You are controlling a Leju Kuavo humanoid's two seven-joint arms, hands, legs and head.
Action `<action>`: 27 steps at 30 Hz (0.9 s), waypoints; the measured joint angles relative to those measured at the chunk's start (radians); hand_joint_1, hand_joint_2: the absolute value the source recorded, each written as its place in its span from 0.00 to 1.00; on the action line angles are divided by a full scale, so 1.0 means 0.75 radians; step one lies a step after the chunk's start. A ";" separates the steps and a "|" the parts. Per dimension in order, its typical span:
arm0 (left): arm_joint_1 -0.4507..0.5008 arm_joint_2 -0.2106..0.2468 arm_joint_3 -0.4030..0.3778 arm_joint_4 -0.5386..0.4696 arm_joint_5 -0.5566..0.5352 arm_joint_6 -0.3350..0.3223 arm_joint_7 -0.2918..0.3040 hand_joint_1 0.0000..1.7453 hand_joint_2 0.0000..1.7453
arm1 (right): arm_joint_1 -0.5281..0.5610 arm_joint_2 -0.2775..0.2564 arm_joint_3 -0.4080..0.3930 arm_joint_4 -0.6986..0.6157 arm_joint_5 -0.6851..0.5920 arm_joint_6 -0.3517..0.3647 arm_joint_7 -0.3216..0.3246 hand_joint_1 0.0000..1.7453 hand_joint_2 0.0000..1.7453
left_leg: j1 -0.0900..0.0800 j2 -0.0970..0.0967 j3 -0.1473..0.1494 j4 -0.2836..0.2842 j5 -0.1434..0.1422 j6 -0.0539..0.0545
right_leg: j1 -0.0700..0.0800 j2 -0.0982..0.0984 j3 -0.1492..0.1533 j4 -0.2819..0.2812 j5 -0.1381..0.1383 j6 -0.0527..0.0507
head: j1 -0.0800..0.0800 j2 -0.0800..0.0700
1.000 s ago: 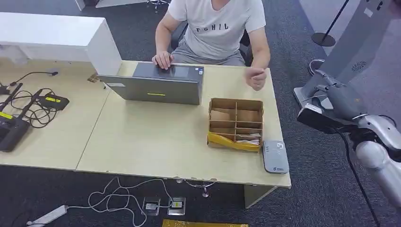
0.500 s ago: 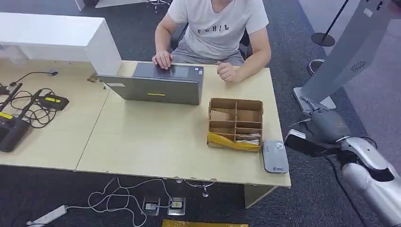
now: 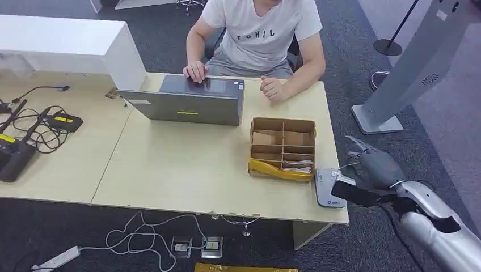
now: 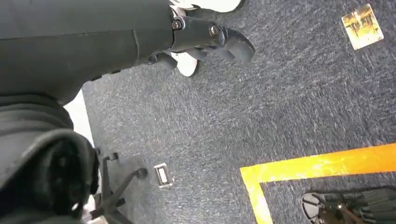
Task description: Pass the card to the sensor for recognition and then transmit it.
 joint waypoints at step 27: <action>0.000 -0.001 0.000 0.000 -0.017 -0.012 -0.005 0.00 0.00 | 0.187 -0.044 0.058 -0.012 -0.136 -0.108 0.000 1.00 1.00 | 0.000 0.001 0.001 0.000 -0.001 -0.001 | 0.000 0.002 0.000 0.000 0.000 0.000 | 0.000 0.000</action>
